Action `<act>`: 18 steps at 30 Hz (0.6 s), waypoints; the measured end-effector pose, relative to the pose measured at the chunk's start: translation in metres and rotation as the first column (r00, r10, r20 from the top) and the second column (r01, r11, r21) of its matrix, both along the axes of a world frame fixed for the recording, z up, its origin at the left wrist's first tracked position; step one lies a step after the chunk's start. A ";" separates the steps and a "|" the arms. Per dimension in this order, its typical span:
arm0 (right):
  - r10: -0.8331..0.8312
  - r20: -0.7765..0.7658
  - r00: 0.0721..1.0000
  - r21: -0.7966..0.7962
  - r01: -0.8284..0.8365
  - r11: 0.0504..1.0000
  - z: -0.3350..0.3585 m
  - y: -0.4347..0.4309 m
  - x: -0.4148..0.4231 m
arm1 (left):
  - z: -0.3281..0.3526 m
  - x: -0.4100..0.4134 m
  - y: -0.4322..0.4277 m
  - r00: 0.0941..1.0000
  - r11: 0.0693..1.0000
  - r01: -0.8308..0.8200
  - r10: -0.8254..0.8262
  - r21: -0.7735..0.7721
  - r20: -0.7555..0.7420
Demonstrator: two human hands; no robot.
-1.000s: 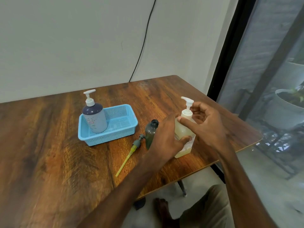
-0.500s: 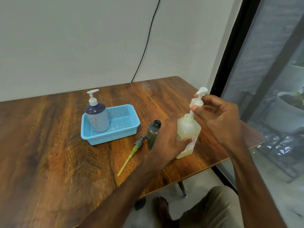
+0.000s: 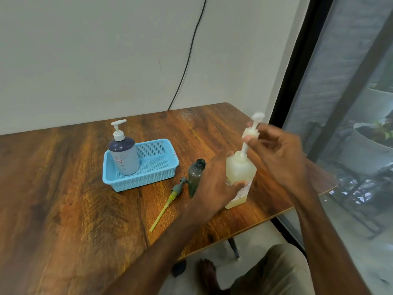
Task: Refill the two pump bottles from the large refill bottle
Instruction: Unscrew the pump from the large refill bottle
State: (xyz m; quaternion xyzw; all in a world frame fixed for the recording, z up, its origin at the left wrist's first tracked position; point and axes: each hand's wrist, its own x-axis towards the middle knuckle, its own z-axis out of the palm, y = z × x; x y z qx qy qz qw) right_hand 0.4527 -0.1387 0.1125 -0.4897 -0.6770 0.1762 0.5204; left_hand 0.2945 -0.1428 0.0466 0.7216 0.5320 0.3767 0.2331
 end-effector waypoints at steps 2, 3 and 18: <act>-0.014 -0.085 0.996 0.062 0.019 0.998 0.020 0.005 -0.001 | 0.000 0.000 0.000 1.000 1.000 0.010 -0.010 -0.004 0.004; -0.015 -0.117 0.993 0.097 0.027 0.995 0.032 0.009 -0.001 | -0.001 0.000 0.000 1.000 1.000 0.011 -0.011 -0.007 0.006; 0.022 0.346 0.938 -0.174 0.041 0.984 0.034 0.101 0.026 | -0.006 0.001 0.005 1.000 1.000 0.001 -0.001 0.004 0.011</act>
